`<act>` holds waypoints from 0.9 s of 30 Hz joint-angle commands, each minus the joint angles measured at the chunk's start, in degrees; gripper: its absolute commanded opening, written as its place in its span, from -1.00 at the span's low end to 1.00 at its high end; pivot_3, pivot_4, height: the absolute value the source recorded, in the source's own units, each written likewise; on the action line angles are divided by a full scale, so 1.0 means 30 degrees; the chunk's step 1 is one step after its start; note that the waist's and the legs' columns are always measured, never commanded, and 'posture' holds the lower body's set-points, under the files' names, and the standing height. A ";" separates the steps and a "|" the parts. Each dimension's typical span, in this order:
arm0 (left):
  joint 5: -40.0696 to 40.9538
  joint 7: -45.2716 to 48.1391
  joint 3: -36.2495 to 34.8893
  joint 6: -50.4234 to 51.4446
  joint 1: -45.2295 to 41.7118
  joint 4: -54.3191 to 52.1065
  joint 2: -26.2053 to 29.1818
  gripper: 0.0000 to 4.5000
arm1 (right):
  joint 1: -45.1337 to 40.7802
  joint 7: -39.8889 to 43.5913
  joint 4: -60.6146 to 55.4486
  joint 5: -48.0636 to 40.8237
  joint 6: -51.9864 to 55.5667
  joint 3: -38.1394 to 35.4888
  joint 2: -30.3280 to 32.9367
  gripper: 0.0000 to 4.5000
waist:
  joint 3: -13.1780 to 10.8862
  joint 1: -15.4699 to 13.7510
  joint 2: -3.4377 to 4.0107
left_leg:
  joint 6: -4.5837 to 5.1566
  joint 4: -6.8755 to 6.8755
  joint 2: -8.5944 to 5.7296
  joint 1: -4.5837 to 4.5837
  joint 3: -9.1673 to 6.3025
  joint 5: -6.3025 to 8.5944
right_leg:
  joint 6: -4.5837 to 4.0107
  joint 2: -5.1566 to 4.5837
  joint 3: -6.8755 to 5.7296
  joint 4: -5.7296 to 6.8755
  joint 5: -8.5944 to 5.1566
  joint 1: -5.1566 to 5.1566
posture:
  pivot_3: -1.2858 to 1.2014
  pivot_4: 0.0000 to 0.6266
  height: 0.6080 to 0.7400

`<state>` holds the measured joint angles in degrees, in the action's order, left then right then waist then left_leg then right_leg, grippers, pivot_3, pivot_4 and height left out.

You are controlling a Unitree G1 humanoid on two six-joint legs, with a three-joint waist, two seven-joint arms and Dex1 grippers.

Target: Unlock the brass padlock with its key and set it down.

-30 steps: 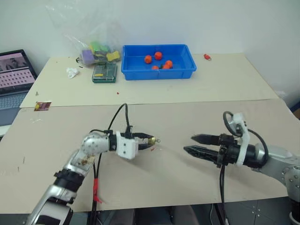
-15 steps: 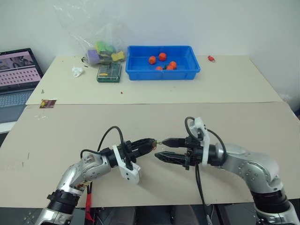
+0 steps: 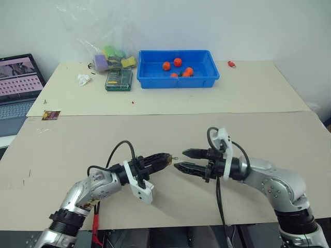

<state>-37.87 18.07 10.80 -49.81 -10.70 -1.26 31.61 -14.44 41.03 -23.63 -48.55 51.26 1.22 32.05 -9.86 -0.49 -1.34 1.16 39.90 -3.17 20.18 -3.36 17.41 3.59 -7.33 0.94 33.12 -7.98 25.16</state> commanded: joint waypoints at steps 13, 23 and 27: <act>0.0505 -0.0987 0.0494 -0.0016 -0.0366 0.0246 0.0203 -0.63 | -0.0004 0.0089 -0.0207 0.0366 -0.0488 -0.0391 -0.0527 0.55 | 0.0000 0.0015 0.0000 | 0.0000 -0.0003 0.0001 -0.0001 0.0002 0.0000 | 0.0000 0.0001 0.0000 0.0000 0.0000 0.0000 | 0.03 -0.52 1.00; 0.0546 -0.1132 0.0558 0.0056 -0.0219 0.0164 0.0210 -0.63 | -0.0247 -0.0072 -0.0191 0.0332 -0.0222 -0.0206 -0.0839 0.43 | 0.0000 0.0031 0.0000 | 0.0000 -0.0004 0.0002 -0.0001 0.0001 0.0000 | 0.0000 0.0001 -0.0001 0.0000 0.0000 0.0001 | 0.03 -0.52 1.00; 0.0567 -0.1151 0.0591 0.0117 -0.0214 0.0174 0.0165 -0.63 | -0.0295 -0.0246 -0.0216 0.0281 -0.0138 -0.0057 -0.1074 -0.08 | 0.0000 0.0038 0.0000 | 0.0000 -0.0004 0.0002 -0.0001 -0.0001 0.0000 | 0.0000 0.0001 -0.0002 0.0001 -0.0001 0.0001 | 0.03 -0.52 1.00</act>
<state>-37.77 15.73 12.43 -49.75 -11.15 0.02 32.00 -14.58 40.58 -23.11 -47.24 51.27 1.31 29.38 -9.87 -0.37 -1.34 1.16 39.89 -3.16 20.17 -3.36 17.41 3.59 -7.33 0.94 33.12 -7.98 25.16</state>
